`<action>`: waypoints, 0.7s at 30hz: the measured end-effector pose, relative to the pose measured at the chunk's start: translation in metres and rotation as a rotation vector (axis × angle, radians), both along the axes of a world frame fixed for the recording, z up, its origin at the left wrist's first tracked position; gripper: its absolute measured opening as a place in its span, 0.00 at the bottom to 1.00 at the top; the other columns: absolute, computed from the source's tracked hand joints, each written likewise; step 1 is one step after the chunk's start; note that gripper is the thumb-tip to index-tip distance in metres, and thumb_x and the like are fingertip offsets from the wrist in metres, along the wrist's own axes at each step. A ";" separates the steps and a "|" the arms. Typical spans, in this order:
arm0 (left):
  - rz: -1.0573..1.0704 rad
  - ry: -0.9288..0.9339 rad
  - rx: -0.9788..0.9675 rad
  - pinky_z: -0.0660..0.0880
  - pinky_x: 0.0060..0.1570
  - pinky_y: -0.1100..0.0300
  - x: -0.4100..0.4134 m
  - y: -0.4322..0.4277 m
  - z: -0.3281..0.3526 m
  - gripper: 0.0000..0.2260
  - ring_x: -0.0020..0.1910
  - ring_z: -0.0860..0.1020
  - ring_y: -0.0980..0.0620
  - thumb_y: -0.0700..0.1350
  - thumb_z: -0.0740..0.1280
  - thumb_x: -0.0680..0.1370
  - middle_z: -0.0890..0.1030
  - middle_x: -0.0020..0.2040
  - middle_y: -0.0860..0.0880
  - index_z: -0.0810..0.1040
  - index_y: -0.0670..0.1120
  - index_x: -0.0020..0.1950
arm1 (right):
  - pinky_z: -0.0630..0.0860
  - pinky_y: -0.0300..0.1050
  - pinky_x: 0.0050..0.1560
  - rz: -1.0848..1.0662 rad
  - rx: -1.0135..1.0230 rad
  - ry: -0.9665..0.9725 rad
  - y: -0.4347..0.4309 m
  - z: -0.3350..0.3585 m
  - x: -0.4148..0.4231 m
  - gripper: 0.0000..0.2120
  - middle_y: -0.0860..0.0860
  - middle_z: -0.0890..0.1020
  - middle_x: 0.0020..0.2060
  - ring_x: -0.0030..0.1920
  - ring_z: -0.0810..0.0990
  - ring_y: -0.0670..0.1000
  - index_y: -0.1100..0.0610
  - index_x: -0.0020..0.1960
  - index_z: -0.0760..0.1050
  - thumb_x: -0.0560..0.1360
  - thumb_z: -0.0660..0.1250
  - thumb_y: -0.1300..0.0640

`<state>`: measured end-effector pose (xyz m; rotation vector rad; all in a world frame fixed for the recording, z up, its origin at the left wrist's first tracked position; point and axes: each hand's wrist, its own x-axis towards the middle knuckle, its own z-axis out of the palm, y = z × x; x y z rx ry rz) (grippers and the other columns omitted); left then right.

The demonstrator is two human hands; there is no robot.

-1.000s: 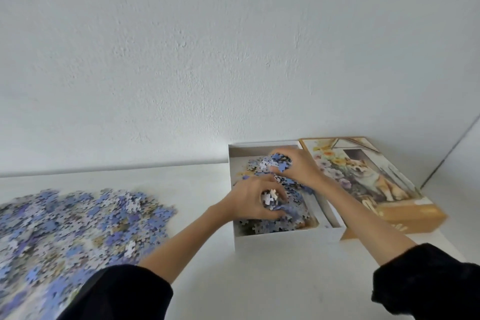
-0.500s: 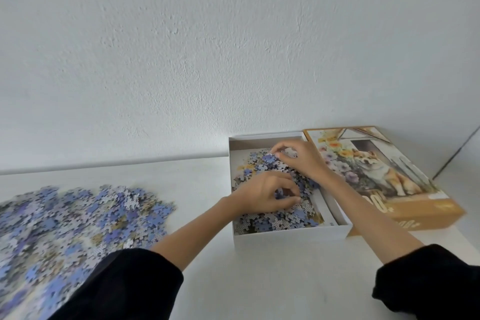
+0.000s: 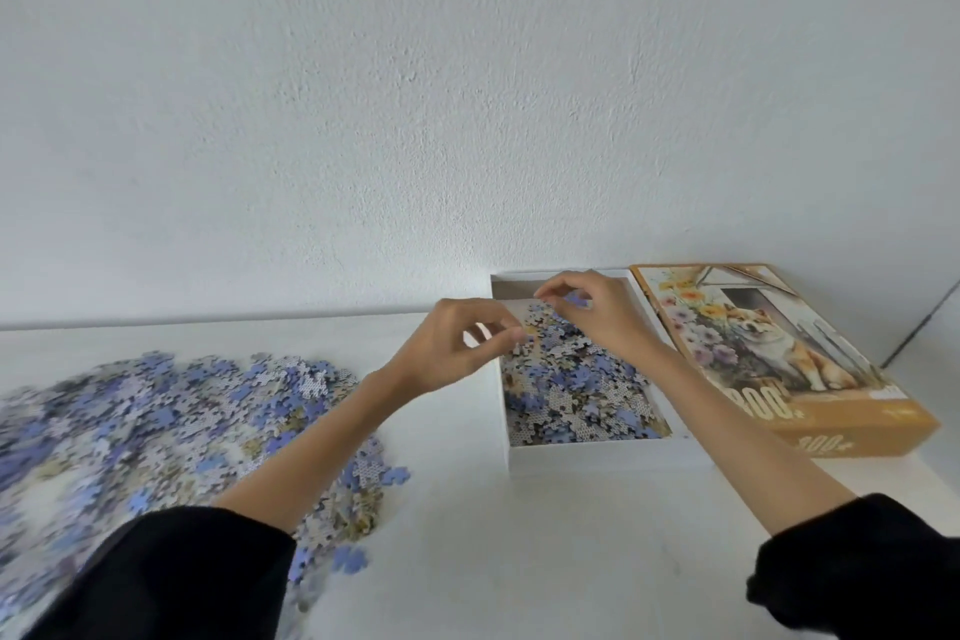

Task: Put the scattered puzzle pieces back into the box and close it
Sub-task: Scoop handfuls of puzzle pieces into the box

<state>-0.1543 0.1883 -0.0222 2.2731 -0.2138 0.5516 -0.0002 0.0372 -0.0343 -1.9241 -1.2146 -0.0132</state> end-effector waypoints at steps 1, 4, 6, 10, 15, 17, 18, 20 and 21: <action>0.023 -0.002 -0.016 0.76 0.40 0.64 -0.009 0.007 0.002 0.13 0.39 0.80 0.58 0.53 0.64 0.76 0.82 0.39 0.55 0.82 0.47 0.44 | 0.65 0.20 0.46 0.013 0.007 -0.006 0.005 0.003 -0.008 0.07 0.44 0.81 0.43 0.45 0.74 0.29 0.57 0.48 0.80 0.73 0.67 0.64; 0.084 -0.003 -0.023 0.76 0.41 0.62 -0.041 0.028 0.006 0.12 0.40 0.80 0.57 0.53 0.64 0.75 0.82 0.40 0.54 0.82 0.46 0.44 | 0.67 0.23 0.47 0.047 0.032 -0.014 0.025 0.011 -0.033 0.08 0.44 0.82 0.43 0.45 0.75 0.33 0.55 0.48 0.81 0.73 0.67 0.64; 0.123 0.001 -0.013 0.76 0.41 0.63 -0.065 0.043 0.009 0.13 0.41 0.80 0.57 0.53 0.63 0.75 0.82 0.41 0.55 0.82 0.46 0.44 | 0.68 0.26 0.48 0.081 0.043 -0.014 0.040 0.016 -0.054 0.08 0.42 0.82 0.42 0.45 0.75 0.35 0.54 0.48 0.80 0.73 0.66 0.63; 0.213 -0.014 0.018 0.75 0.42 0.66 -0.119 0.077 0.012 0.15 0.40 0.80 0.57 0.55 0.63 0.75 0.82 0.41 0.54 0.82 0.45 0.44 | 0.67 0.26 0.47 0.169 0.033 -0.024 0.073 0.022 -0.105 0.07 0.42 0.81 0.42 0.45 0.75 0.34 0.54 0.48 0.80 0.74 0.65 0.63; 0.299 -0.001 0.067 0.76 0.42 0.66 -0.188 0.119 0.011 0.15 0.40 0.80 0.58 0.56 0.63 0.74 0.83 0.42 0.53 0.82 0.46 0.45 | 0.65 0.22 0.47 0.259 0.041 -0.018 0.115 0.021 -0.160 0.08 0.46 0.83 0.43 0.46 0.74 0.32 0.55 0.49 0.80 0.74 0.65 0.64; 0.311 0.008 0.086 0.77 0.42 0.65 -0.211 0.134 0.009 0.15 0.41 0.80 0.58 0.56 0.63 0.74 0.83 0.43 0.51 0.82 0.46 0.46 | 0.65 0.23 0.47 0.271 0.034 -0.009 0.133 0.020 -0.178 0.08 0.45 0.83 0.43 0.47 0.74 0.35 0.53 0.49 0.80 0.74 0.66 0.62; 0.311 0.009 0.097 0.77 0.42 0.64 -0.221 0.141 0.008 0.15 0.41 0.80 0.58 0.55 0.63 0.75 0.83 0.43 0.51 0.82 0.46 0.46 | 0.65 0.23 0.47 0.276 0.032 -0.006 0.141 0.019 -0.187 0.08 0.44 0.82 0.43 0.47 0.75 0.37 0.52 0.49 0.80 0.74 0.66 0.62; 0.307 0.010 0.111 0.78 0.41 0.63 -0.239 0.156 0.006 0.14 0.40 0.80 0.58 0.55 0.63 0.75 0.83 0.42 0.50 0.82 0.46 0.46 | 0.65 0.24 0.47 0.285 0.034 -0.002 0.156 0.018 -0.206 0.08 0.42 0.82 0.43 0.48 0.75 0.38 0.51 0.49 0.79 0.74 0.66 0.61; 0.307 0.011 0.116 0.78 0.41 0.63 -0.247 0.162 0.005 0.14 0.40 0.80 0.57 0.54 0.63 0.75 0.82 0.42 0.50 0.82 0.45 0.46 | 0.65 0.24 0.47 0.287 0.035 -0.002 0.162 0.018 -0.214 0.08 0.42 0.82 0.44 0.48 0.75 0.38 0.51 0.49 0.80 0.74 0.66 0.61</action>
